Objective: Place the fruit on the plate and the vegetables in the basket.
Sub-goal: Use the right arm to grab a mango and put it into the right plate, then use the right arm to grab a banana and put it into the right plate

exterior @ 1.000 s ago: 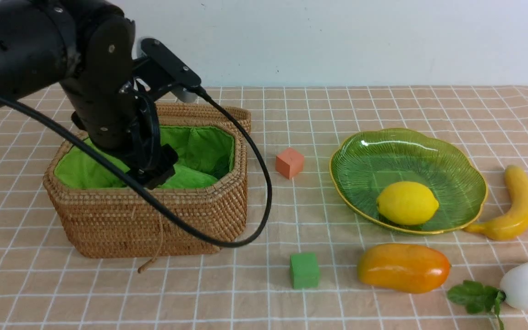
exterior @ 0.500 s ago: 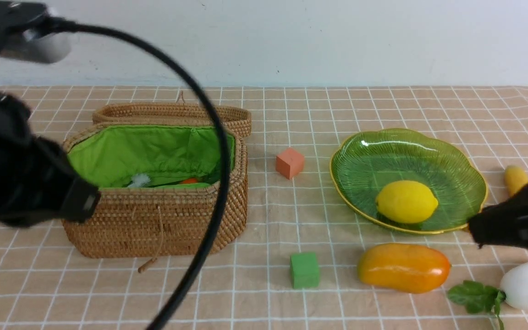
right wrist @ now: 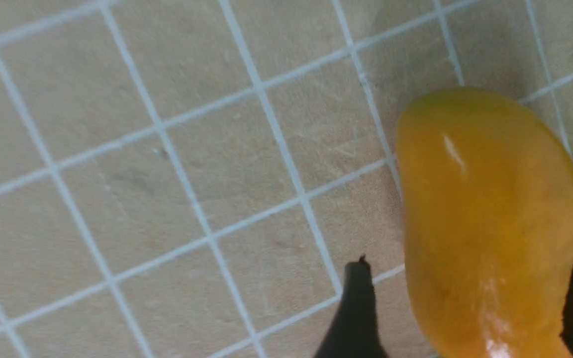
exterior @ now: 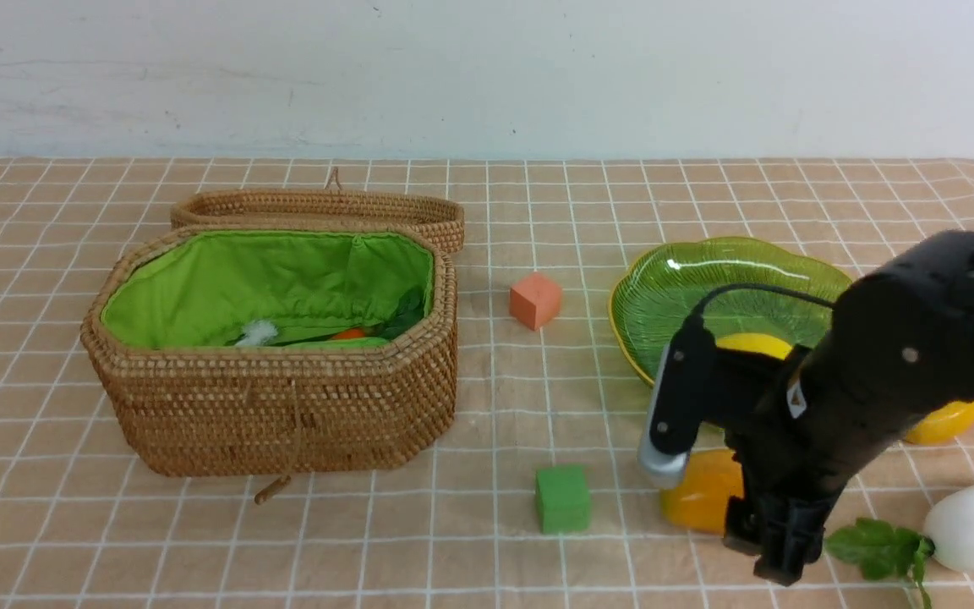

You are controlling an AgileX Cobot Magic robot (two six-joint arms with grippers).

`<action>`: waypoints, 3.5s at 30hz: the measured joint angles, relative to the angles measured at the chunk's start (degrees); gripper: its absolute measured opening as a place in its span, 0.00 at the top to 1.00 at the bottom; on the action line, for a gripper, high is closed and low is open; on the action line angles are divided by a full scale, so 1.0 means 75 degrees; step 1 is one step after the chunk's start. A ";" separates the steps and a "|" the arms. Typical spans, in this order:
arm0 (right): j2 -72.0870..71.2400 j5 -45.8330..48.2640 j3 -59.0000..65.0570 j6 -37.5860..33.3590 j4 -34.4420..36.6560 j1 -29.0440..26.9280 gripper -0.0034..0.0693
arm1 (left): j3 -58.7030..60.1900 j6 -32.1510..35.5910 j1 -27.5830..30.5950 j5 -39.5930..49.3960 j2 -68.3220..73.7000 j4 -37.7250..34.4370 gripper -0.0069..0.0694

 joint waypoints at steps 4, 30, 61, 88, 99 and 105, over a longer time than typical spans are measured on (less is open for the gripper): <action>0.0536 -0.0632 -0.0096 -0.0030 -0.0680 0.0008 0.13 | 0.0007 0.0089 0.0000 0.0012 0.0000 -0.0240 0.93; 0.1405 -0.0076 -0.0223 0.0215 0.0163 0.0417 0.26 | 0.0010 0.0118 0.0000 -0.0235 0.0000 -0.0364 0.93; 0.2978 -0.2906 -0.3838 0.7225 -0.0442 -0.2185 0.20 | 0.0015 0.0523 0.0000 -0.1510 0.0000 -0.1147 0.93; 0.2957 0.0731 -0.3855 0.8378 -0.0065 -0.4982 0.25 | 0.0015 0.0523 0.0000 -0.1657 0.0000 -0.1259 0.92; 0.3697 0.0441 -0.3862 0.7789 0.0115 -0.5077 0.33 | 0.0015 0.0523 0.0000 -0.1657 0.0000 -0.1318 0.92; 0.3685 0.0540 -0.3929 0.7453 -0.0155 -0.5069 0.53 | 0.0015 0.0523 0.0000 -0.1657 0.0000 -0.1318 0.92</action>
